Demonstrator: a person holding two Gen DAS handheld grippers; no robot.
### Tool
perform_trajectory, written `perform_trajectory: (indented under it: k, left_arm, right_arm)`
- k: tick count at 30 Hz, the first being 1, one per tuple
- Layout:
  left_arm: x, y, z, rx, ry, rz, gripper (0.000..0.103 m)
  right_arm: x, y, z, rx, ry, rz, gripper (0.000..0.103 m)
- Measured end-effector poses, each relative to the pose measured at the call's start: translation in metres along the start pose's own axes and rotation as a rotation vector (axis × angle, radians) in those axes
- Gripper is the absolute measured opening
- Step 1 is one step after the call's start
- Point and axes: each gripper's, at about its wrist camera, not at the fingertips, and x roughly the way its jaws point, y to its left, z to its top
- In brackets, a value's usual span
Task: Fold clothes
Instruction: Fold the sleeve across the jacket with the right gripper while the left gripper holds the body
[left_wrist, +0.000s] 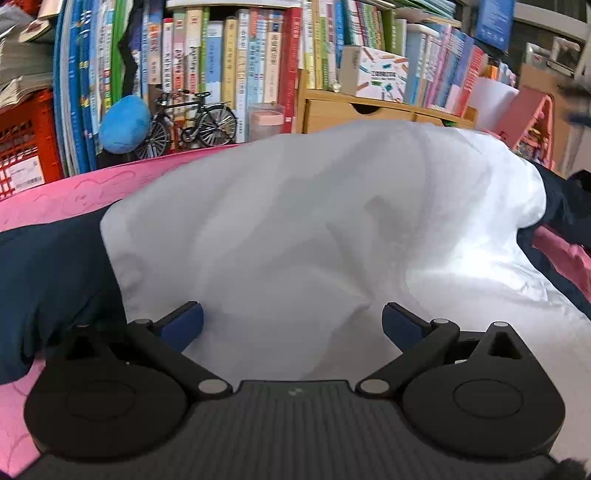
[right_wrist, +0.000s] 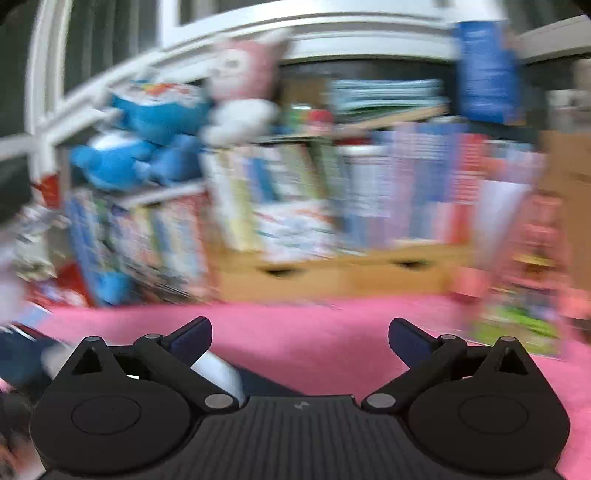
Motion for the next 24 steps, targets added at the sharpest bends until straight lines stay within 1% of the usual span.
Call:
perform_trajectory:
  k: [1,3,4,5,6,7,8,13,14,15,16,18,22,24]
  left_arm:
    - [0.000,0.000,-0.002,0.001,-0.003,-0.012,0.103]
    - [-0.004,0.005,-0.005,-0.006,-0.015,-0.063,0.103]
    - [-0.006,0.007,-0.006,-0.012,-0.022,-0.094,0.103]
    - [-0.009,0.011,-0.008,-0.024,-0.034,-0.129,0.103]
    - [-0.013,0.018,-0.010,-0.049,-0.054,-0.171,0.103]
    - [-0.018,0.024,-0.011,-0.079,-0.080,-0.202,0.103]
    - [-0.024,0.032,-0.011,-0.116,-0.118,-0.208,0.103]
    - [-0.055,0.071,-0.011,-0.304,-0.306,-0.240,0.103]
    - [-0.061,0.076,-0.011,-0.329,-0.338,-0.229,0.103]
    - [-0.063,0.076,-0.010,-0.326,-0.352,-0.183,0.103]
    - [-0.064,0.075,-0.009,-0.310,-0.354,-0.140,0.103]
    - [-0.060,0.068,-0.004,-0.271,-0.329,-0.088,0.103]
    - [-0.049,0.051,0.007,-0.193,-0.262,-0.001,0.103]
    - [-0.040,0.041,0.006,-0.132,-0.204,0.065,0.103]
  right_arm:
    - [0.029,0.014,0.004,-0.014,0.013,0.036,0.099]
    - [0.089,0.046,0.006,-0.059,0.082,0.092,0.081]
    - [0.119,0.059,0.003,-0.071,0.133,0.111,0.056]
    - [0.145,0.070,-0.004,-0.071,0.203,0.133,0.033]
    - [0.169,0.083,-0.013,-0.068,0.279,0.158,0.026]
    - [0.180,0.097,-0.024,-0.086,0.326,0.184,0.024]
    - [0.183,0.111,-0.037,-0.117,0.357,0.211,0.025]
    - [0.140,0.147,-0.082,-0.332,0.373,0.241,0.025]
    - [0.130,0.149,-0.089,-0.363,0.387,0.248,0.025]
    - [0.119,0.150,-0.096,-0.394,0.402,0.254,0.025]
    - [0.110,0.152,-0.105,-0.431,0.410,0.252,0.025]
    - [0.096,0.155,-0.119,-0.483,0.397,0.238,0.025]
    - [0.077,0.148,-0.132,-0.461,0.346,0.237,0.026]
    - [0.071,0.148,-0.135,-0.476,0.330,0.240,0.026]
